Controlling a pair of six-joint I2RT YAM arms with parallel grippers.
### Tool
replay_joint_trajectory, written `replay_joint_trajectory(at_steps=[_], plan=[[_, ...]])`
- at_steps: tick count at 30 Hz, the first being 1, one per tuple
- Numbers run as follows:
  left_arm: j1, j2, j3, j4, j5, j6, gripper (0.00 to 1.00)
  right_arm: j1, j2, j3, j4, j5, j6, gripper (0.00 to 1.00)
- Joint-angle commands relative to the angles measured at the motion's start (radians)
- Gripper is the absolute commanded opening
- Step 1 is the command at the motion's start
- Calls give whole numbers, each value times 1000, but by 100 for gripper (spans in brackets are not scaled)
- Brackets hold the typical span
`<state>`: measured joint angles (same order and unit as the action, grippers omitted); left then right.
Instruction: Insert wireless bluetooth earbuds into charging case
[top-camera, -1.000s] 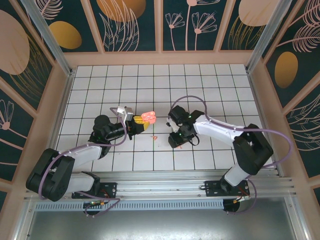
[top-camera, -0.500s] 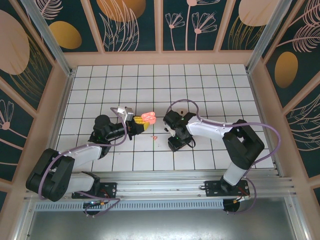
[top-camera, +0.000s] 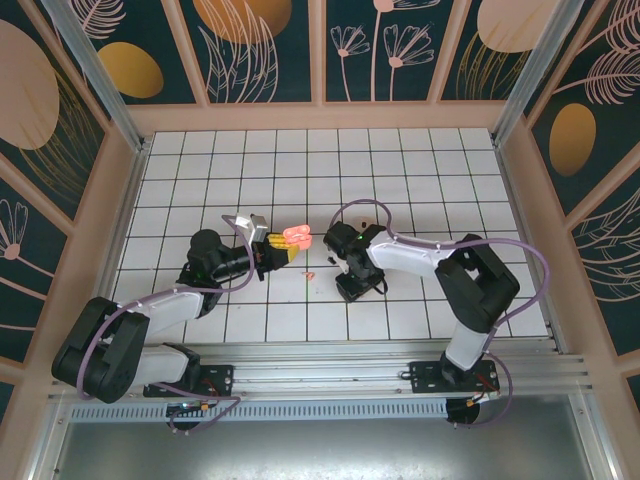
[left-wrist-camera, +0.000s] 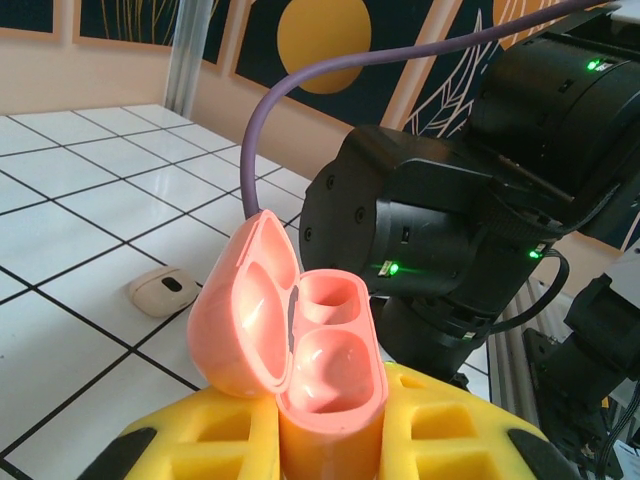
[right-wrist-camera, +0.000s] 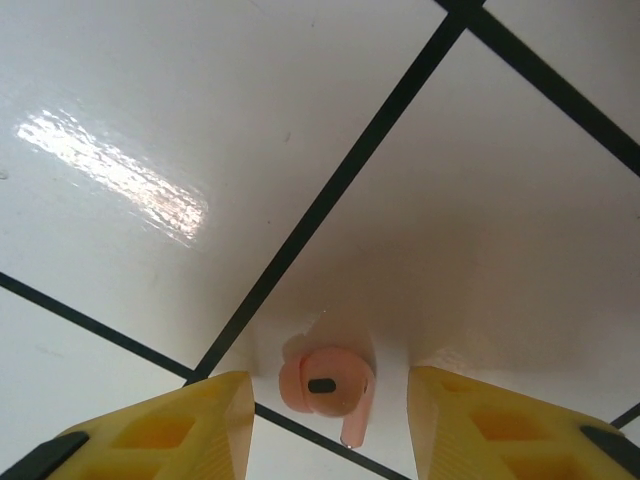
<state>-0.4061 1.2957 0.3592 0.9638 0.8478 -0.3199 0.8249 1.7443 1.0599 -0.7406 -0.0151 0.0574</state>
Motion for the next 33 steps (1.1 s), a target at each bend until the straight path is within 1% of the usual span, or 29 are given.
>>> replay_joint_trajectory(at_steps=[1, 7, 12, 18, 22, 28, 30, 33], plan=[[-2, -15, 27, 3, -1, 8, 16, 8, 18, 23, 3, 26, -17, 44], [-2, -12, 31, 3, 6, 4, 16, 8, 28, 12, 27, 26, -21, 39], [-2, -12, 36, -4, 6, 6, 16, 8, 41, 2, 36, 45, -21, 38], [-2, -13, 38, -14, 6, 9, 16, 6, 45, -8, 44, 56, -18, 32], [-2, -12, 43, -23, 6, 14, 16, 6, 36, -14, 43, 71, -13, 25], [-2, -7, 49, -30, 4, 22, 16, 1, -33, -22, 63, 78, 14, 23], [-2, -6, 48, -27, 2, 30, 16, -9, -76, -33, 91, 63, 39, 23], [-2, -6, 39, 13, -6, 27, 15, -49, -176, -71, 185, 6, 105, 23]])
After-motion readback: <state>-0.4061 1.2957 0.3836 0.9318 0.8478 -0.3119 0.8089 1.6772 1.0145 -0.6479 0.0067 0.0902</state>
